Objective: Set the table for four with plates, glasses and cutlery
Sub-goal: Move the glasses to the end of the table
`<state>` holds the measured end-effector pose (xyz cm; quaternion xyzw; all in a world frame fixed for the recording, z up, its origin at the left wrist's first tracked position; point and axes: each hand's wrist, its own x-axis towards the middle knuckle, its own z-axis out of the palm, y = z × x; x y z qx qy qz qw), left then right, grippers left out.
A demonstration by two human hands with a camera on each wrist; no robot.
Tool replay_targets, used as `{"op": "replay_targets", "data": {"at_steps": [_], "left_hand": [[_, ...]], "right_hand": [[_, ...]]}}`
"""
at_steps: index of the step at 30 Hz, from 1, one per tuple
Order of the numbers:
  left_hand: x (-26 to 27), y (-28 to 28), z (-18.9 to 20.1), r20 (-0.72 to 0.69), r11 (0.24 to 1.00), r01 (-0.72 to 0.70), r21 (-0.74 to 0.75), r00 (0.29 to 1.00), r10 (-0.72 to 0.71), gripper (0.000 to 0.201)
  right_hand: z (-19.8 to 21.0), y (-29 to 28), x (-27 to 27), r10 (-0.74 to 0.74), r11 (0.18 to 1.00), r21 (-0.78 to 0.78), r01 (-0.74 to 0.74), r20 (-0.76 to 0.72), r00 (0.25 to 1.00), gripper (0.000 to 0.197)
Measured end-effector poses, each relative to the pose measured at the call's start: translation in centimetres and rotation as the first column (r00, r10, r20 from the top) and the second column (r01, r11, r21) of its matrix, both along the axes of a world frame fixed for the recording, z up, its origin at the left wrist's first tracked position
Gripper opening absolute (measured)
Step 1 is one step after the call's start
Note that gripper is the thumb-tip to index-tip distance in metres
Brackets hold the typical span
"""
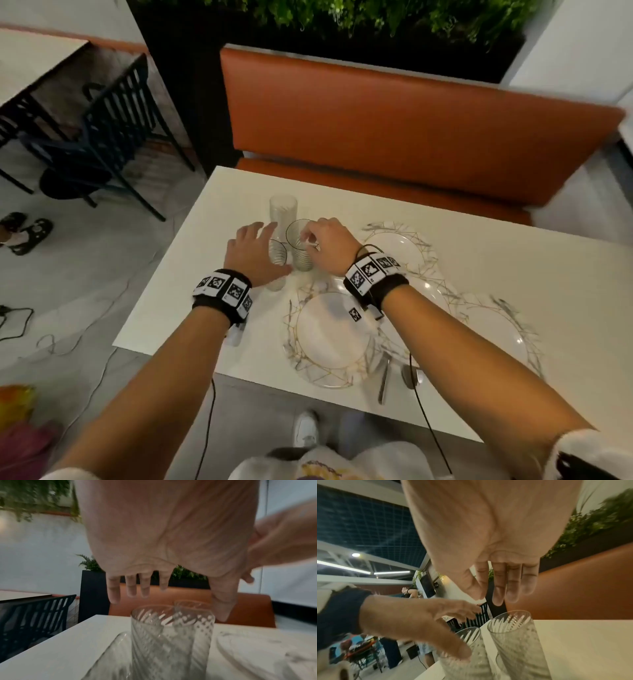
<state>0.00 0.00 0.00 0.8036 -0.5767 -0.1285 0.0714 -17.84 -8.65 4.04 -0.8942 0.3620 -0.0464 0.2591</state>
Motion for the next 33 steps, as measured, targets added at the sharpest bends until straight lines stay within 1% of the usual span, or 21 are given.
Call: {"op": "replay_targets", "data": {"at_steps": [1, 2, 4, 6, 8, 9, 10, 11, 14, 17, 20, 22, 25, 27, 29, 33], "left_hand": [[0.1, -0.6, -0.5, 0.014, 0.994, 0.013, 0.105, 1.0, -0.014, 0.108], [-0.1, -0.9, -0.7, 0.019, 0.984, 0.006, 0.177, 1.0, -0.01, 0.109], [-0.5, -1.2, -2.0, -0.022, 0.969, -0.005, 0.247, 1.0, 0.011, 0.103], [-0.8, -1.3, -3.1, -0.062, 0.978, -0.035, 0.205, 0.997, 0.049, 0.089], [-1.0, -1.3, -3.7, -0.053, 0.987, -0.053, 0.153, 0.997, 0.062, 0.079], [-1.1, -1.3, -4.0, -0.044, 0.988, -0.064, 0.139, 0.997, 0.07, 0.076], [-1.2, -1.3, -4.1, -0.044, 0.988, -0.076, 0.137, 0.996, 0.083, 0.075], [-1.2, -1.4, -4.4, -0.042, 0.988, -0.082, 0.134, 0.995, 0.088, 0.074], [-1.2, -1.6, -4.9, -0.03, 0.987, -0.09, 0.13, 0.995, 0.094, 0.072], [-1.2, -1.6, -4.9, -0.006, 0.989, -0.09, 0.118, 0.996, 0.091, 0.072], [-1.6, -1.5, -4.8, -0.005, 0.988, -0.107, 0.111, 0.994, 0.108, 0.073], [-1.6, -1.6, -4.7, -0.018, 0.989, -0.105, 0.107, 0.994, 0.107, 0.073], [-2.0, -1.9, -3.7, -0.036, 0.988, -0.068, 0.14, 0.997, 0.074, 0.074], [-3.5, -2.5, -2.1, 0.01, 0.991, -0.038, 0.13, 0.999, 0.037, 0.075], [-6.2, -3.6, 0.0, 0.035, 0.999, 0.001, 0.052, 0.999, -0.003, 0.073], [-14.1, -7.5, 3.8, -0.052, 0.988, 0.129, -0.081, 0.99, -0.134, 0.065]], "right_hand": [[-0.1, -0.9, 0.7, 0.014, 0.999, -0.031, -0.015, -0.032, 0.999, 0.025], [0.0, -1.6, 1.4, 0.019, 0.997, -0.074, -0.025, -0.084, 0.996, 0.028], [-0.3, -3.2, 2.9, 0.073, 0.986, -0.133, -0.098, -0.183, 0.98, 0.041], [-1.2, -4.5, 4.2, 0.125, 0.972, -0.15, -0.18, -0.316, 0.941, 0.065], [-2.4, -5.4, 5.1, 0.138, 0.971, -0.115, -0.208, -0.44, 0.887, 0.088], [-3.0, -5.5, 5.4, 0.141, 0.975, -0.086, -0.204, -0.47, 0.871, 0.095], [-3.5, -5.5, 5.6, 0.143, 0.98, -0.055, -0.193, -0.488, 0.861, 0.096], [-4.1, -5.3, 5.7, 0.149, 0.982, -0.027, -0.186, -0.491, 0.859, 0.093], [-4.7, -4.8, 5.1, 0.131, 0.991, 0.027, -0.132, -0.413, 0.901, 0.078], [-4.0, -4.2, 2.9, 0.046, 0.998, 0.053, -0.03, -0.334, 0.941, 0.075], [-2.4, -3.1, -1.5, -0.077, 0.993, 0.072, 0.09, -0.171, 0.982, 0.073], [-1.0, -2.3, -5.1, -0.158, 0.982, 0.096, 0.165, -0.073, 0.985, 0.072], [0.7, -1.4, -11.2, -0.295, 0.949, 0.123, 0.291, 0.02, 0.955, 0.072], [1.5, -1.2, -15.6, -0.384, 0.919, 0.117, 0.377, 0.047, 0.922, 0.072], [1.9, -1.4, -20.0, -0.461, 0.885, 0.098, 0.455, 0.052, 0.886, 0.073], [1.9, -2.5, -28.4, -0.604, 0.796, 0.073, 0.6, 0.048, 0.796, 0.073]]}}
